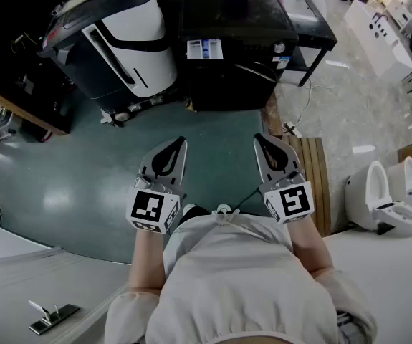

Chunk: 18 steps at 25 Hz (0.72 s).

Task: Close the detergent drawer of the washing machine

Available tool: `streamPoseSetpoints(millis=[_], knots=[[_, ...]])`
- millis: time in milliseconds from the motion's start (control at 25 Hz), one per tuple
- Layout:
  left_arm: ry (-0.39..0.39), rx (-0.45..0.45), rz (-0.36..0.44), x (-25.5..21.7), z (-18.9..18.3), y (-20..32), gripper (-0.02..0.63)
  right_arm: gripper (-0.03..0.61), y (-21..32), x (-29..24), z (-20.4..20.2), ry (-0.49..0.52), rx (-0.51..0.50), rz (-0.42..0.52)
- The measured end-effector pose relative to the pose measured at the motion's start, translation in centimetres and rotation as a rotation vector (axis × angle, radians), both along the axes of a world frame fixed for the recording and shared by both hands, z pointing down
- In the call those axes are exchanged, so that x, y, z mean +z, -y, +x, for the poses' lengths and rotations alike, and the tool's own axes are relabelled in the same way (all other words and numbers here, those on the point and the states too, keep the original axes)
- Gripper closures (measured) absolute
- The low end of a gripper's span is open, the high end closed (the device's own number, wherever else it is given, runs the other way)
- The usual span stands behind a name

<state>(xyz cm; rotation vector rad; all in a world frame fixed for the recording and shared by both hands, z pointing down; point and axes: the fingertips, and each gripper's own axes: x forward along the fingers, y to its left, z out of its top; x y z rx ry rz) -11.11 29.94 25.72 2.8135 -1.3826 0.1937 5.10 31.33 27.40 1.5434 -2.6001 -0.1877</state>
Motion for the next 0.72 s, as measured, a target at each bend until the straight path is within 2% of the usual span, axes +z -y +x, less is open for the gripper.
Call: streamPoseSetpoints(millis=[480, 720], knots=[[-0.008, 0.017, 0.003, -0.2, 2.1, 0.5, 0.595, 0.577, 0.3, 0.3, 2.2, 0.029, 0.025, -0.016], [-0.006, 0.031, -0.014, 0.1, 3.3, 0.8, 0.595, 0.575, 0.7, 0.7, 3.7, 0.068, 0.072, -0.047]])
